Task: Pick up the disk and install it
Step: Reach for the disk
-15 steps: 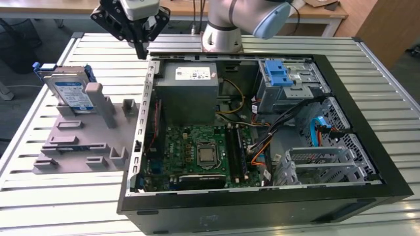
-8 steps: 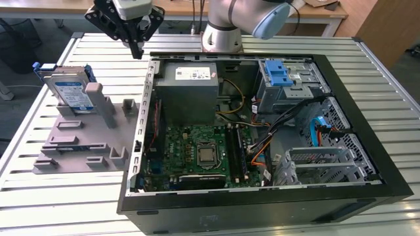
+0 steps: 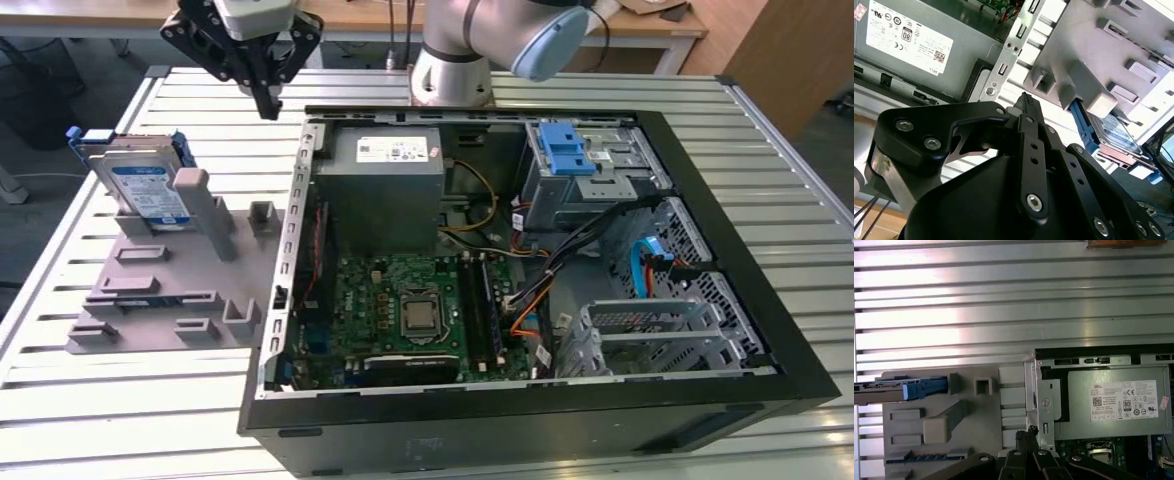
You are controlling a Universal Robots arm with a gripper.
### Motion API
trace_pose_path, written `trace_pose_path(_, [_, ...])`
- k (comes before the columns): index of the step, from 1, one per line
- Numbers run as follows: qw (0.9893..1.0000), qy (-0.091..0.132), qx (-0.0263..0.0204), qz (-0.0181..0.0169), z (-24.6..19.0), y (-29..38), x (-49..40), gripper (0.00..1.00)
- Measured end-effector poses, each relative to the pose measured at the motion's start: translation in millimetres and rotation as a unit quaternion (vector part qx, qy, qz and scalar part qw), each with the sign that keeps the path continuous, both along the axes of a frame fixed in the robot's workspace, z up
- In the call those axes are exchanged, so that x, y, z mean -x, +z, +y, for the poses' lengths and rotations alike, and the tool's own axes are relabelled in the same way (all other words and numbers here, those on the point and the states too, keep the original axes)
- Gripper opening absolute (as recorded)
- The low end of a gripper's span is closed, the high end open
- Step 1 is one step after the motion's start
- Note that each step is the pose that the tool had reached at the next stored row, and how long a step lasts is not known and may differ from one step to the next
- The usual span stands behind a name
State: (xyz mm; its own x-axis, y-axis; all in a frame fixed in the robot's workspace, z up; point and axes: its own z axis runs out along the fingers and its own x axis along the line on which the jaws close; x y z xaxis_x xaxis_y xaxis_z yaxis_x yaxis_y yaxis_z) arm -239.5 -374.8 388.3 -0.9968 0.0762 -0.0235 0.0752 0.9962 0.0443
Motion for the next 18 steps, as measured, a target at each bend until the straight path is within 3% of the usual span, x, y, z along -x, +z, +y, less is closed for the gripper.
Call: trace_pose_path(18, [1.0,0.0,0.0,0.0,1.7,-1.4,20.1,0.11])
